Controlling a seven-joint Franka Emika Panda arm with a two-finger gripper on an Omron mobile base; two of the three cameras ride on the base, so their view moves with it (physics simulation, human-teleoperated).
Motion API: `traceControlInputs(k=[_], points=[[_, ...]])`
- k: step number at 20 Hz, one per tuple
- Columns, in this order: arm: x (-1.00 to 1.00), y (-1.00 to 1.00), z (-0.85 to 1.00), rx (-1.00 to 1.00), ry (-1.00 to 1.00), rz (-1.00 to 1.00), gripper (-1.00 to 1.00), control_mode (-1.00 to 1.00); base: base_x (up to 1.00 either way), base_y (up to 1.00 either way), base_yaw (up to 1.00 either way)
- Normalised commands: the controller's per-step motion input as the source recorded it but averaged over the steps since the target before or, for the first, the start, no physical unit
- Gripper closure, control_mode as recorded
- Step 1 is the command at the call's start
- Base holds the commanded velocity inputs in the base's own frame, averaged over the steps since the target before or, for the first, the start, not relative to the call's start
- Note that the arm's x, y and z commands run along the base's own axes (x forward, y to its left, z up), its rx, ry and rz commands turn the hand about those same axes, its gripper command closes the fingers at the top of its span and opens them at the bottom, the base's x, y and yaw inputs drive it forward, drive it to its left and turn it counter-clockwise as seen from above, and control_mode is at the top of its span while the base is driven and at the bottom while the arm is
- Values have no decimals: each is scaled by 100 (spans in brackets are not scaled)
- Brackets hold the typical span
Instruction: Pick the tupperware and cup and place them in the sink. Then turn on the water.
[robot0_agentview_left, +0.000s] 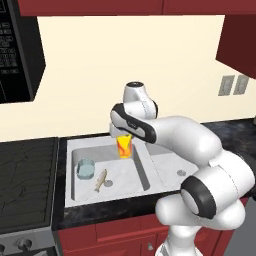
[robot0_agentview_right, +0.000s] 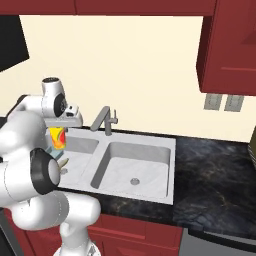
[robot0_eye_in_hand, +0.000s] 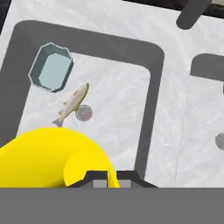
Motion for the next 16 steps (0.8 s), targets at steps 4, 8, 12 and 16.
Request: traceControlInputs(k=[4,8,12,16], points=[[0,0,-25,0,-5,-4,100,-100,0,0,0],[0,1,-22,0,-5,-3,100,-100,0,0,0],[0,2,-22,0,-6,-2,100,-100,0,0,0],[1,2,-20,1,-5,-2,100,-100,0,0,0]])
